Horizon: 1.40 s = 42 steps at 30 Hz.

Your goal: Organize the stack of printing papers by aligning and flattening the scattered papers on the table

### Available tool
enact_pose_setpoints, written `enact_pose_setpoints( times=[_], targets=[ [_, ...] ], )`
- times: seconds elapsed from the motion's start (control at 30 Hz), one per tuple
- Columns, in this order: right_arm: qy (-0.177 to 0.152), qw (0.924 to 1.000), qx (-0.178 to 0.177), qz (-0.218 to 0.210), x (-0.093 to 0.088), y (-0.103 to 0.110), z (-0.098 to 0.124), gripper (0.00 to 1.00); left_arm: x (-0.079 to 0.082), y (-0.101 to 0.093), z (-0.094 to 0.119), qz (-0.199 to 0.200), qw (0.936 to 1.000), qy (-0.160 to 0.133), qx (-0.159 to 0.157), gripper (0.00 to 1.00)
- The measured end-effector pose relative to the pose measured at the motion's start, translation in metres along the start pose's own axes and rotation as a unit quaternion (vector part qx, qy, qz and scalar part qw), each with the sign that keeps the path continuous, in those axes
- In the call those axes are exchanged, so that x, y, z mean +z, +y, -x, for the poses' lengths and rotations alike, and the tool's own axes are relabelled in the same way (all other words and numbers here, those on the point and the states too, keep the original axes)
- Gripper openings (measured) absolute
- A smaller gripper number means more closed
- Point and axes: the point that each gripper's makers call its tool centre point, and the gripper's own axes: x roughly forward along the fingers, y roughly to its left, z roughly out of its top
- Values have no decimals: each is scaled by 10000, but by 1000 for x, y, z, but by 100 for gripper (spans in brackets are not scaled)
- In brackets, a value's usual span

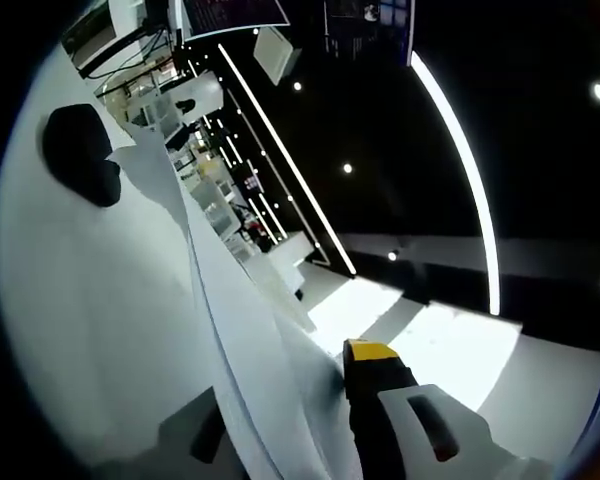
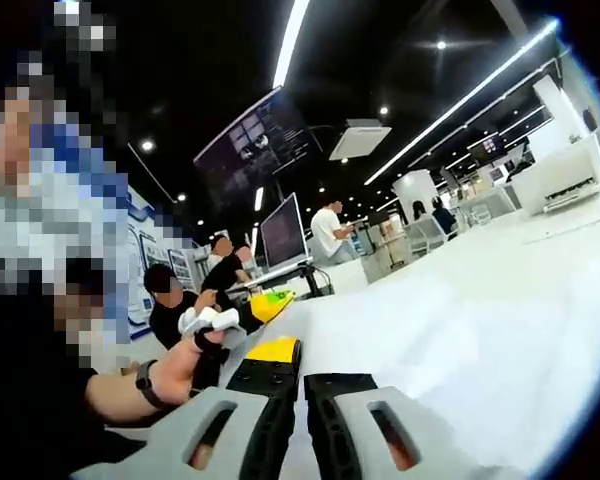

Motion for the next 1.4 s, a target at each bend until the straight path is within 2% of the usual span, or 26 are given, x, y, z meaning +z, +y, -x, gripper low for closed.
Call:
enact_pose_setpoints(
  times=[0.23,0.37,0.9,1.0,1.23,1.4],
  targets=[
    [246,9993,262,-60,-8,9,-2,0,-1,0,0,19,10000,0,-12,20],
    [361,9985,388,-111,-12,12,-2,0,2,1,1,189,9998,-55,-37,20],
    [1037,9902,941,-23,-34,31,-1,0,3,1,1,252,9996,-87,-36,20],
    [1054,9897,973,-23,-34,32,0,0,3,0,1,276,9996,-88,-48,20],
    [1065,9866,1204,-274,-31,35,6,0,2,-1,1,279,9996,-68,-81,20],
    [1269,9808,1275,-749,-31,31,7,0,2,-1,2,296,9995,-67,-88,20]
  ],
)
